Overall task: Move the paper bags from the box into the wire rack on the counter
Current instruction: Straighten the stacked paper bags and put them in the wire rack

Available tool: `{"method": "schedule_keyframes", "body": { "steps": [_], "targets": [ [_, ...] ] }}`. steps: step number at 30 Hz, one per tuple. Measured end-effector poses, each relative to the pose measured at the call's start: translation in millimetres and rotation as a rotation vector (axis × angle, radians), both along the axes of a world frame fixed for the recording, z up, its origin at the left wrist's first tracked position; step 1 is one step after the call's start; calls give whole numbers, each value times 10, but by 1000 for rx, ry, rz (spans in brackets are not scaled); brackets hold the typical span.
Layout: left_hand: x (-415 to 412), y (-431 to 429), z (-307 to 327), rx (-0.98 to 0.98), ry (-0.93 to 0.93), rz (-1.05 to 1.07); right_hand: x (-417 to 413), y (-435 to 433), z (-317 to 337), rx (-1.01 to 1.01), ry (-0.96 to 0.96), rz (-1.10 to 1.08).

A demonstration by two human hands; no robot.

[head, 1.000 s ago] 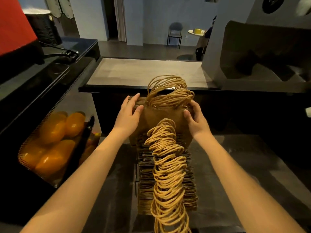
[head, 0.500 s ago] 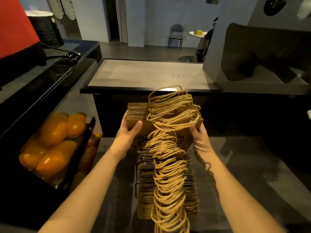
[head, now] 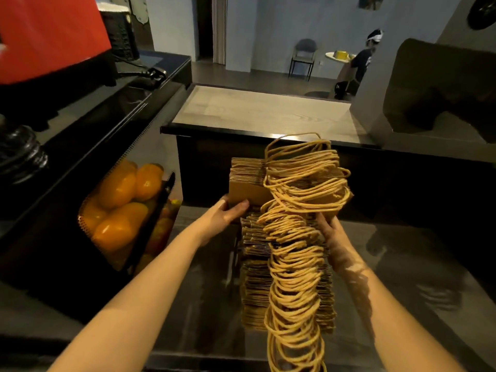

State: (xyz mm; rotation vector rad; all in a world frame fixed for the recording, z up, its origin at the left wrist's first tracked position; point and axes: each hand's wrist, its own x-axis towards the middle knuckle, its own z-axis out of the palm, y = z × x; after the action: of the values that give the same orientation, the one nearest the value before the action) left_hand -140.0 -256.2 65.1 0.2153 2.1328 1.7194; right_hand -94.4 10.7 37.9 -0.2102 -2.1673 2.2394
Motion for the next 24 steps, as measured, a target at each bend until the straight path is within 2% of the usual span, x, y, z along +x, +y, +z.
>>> {"method": "schedule_keyframes", "body": {
  "steps": [8, 11, 16, 20, 22, 24],
  "targets": [
    [67, -167, -223, -20, -136, 11, 89, 26, -166, 21, -32, 35],
    [43, -186, -335, -52, -95, -20, 86, 11, -176, 56, 7, 44],
    [-50, -73, -346, -302, 31, -6, 38, -35, -181, 210, 18, -40],
    [-141, 19, -393, -340, 50, 0, 15, 126, -334, 241, 8, -32],
    [-374, -33, -767, -369, 122, 4, 51, 62, -188, 327, 47, -12],
    [-624, -108, -1176, -401, 116, -52, 22, 45, -136, 346, 55, -33]
  ]
}}
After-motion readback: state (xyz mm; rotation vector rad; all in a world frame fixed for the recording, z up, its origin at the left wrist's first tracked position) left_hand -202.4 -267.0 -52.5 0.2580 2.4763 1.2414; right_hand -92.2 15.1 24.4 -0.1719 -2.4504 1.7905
